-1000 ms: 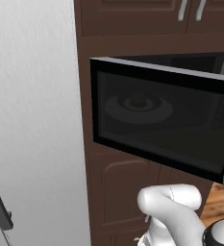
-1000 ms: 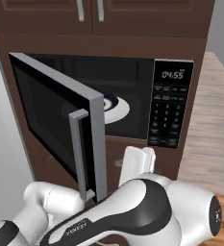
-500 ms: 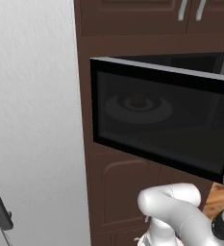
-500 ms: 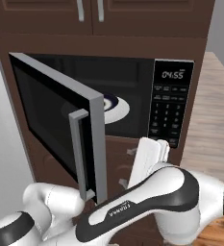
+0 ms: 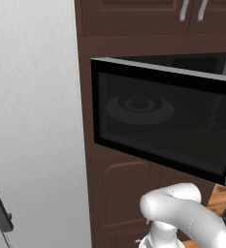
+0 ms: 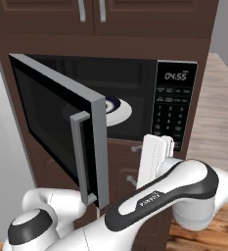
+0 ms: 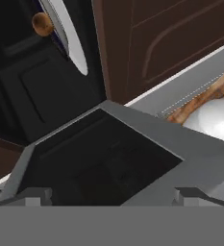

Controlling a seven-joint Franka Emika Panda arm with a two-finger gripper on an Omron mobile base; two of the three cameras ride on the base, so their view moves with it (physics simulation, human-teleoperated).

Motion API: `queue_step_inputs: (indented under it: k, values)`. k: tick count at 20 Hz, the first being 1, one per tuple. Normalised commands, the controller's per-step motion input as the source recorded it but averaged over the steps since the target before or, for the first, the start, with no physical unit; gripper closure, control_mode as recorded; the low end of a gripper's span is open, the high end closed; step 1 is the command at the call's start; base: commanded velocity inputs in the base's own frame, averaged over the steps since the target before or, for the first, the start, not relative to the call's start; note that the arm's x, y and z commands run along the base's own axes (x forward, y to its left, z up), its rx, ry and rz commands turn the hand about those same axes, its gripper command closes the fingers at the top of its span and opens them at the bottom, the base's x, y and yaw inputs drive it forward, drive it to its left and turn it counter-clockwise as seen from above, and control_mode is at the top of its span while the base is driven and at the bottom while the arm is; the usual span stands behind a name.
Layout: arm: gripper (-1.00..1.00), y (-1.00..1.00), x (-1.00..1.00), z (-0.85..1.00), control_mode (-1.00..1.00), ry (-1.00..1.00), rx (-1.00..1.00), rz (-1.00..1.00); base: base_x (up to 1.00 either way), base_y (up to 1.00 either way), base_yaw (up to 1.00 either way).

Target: Retrieve the reheated potato from the microwave, then place the potato, cheese, and condiment on the cutting board.

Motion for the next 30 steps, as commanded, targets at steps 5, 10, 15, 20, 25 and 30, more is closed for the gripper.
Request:
queue_step_inputs:
  k: [5, 10, 15, 20, 25, 30]
  values:
    - [-1.00, 0.04, 0.07, -0.18, -1.00, -0.15, 0.00, 0.08, 0.00, 0.00, 0.00]
    - [-1.00, 0.09, 0.15, -0.08, -1.00, -0.17, 0.00, 0.02, 0.00, 0.00, 0.00]
    - [-1.00, 0.15, 0.21, -0.05, -1.00, -0.24, 0.00, 0.00, 0.00, 0.00, 0.00]
    - [-1.00, 0.15, 0.13, -0.03, -1.00, -0.21, 0.00, 0.00, 0.00, 0.00, 0.00]
    - [-1.00, 0.13, 0.03, -0.06, -1.00, -0.14, 0.00, 0.00, 0.00, 0.00, 0.00]
    - [-1.00, 0.14, -0.02, -0.02, -1.00, -0.15, 0.00, 0.00, 0.00, 0.00, 0.00]
